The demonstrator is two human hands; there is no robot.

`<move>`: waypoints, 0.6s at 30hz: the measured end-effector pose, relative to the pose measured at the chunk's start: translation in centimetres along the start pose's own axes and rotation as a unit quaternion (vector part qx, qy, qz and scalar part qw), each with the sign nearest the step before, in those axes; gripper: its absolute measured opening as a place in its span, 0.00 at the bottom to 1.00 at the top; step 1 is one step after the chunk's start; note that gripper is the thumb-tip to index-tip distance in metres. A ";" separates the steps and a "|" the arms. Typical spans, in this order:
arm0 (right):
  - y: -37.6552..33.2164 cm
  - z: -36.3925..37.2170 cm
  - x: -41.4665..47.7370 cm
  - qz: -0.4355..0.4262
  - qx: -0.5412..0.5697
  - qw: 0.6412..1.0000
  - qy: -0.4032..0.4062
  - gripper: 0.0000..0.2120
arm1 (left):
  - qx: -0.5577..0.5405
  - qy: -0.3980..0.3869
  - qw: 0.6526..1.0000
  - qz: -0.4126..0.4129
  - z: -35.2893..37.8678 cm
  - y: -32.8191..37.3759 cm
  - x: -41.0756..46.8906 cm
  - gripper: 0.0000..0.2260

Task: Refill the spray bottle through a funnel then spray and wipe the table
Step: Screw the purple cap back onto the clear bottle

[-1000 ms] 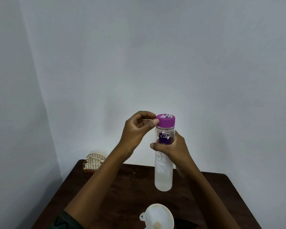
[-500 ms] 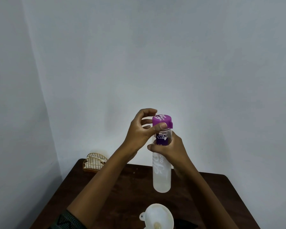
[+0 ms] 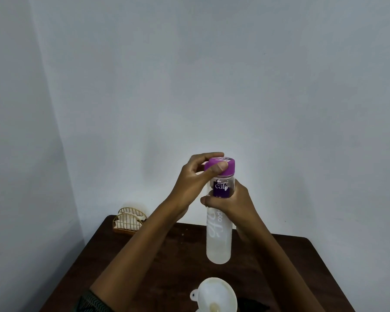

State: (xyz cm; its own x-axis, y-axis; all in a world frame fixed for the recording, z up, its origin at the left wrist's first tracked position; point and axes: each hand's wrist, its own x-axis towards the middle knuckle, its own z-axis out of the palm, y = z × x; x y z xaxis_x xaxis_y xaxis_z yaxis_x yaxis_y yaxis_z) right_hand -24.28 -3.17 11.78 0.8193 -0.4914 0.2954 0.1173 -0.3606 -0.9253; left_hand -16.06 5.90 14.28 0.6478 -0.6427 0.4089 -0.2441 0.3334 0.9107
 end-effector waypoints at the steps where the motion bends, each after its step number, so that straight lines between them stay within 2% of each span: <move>1: 0.0 0.0 0.0 0.000 0.001 1.000 0.000 0.20 | 0.000 -0.011 1.000 -0.011 -0.2 0.1 0.0 0.16; 4: 0.2 -0.2 0.1 -0.009 0.003 1.000 0.003 0.21 | -0.016 -0.043 0.998 -0.031 -0.4 0.3 0.1 0.15; 10: 0.3 0.6 0.4 -0.037 0.002 0.999 -0.013 0.24 | -0.011 -0.010 1.000 -0.017 0.5 0.5 -0.2 0.23; 13: 0.2 0.9 0.1 -0.053 0.012 0.998 -0.033 0.21 | -0.001 -0.006 1.000 -0.015 0.9 0.5 -0.1 0.16; 15: 0.2 0.6 -0.1 -0.042 0.069 0.993 -0.089 0.18 | -0.004 -0.053 0.999 0.001 0.5 0.7 0.1 0.13; 18: 0.3 0.0 -0.4 -0.039 0.181 0.953 -0.240 0.15 | 0.006 -0.196 0.981 0.006 -0.5 1.9 0.4 0.10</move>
State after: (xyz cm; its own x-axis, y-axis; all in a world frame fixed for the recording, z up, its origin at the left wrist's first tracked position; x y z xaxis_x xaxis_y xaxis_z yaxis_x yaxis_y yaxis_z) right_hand -24.55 -3.09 11.40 0.9525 -0.0244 0.3034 0.3023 -0.0413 -0.9523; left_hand -15.89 6.65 16.09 0.3184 -0.8556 0.4081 -0.2592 0.3355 0.9057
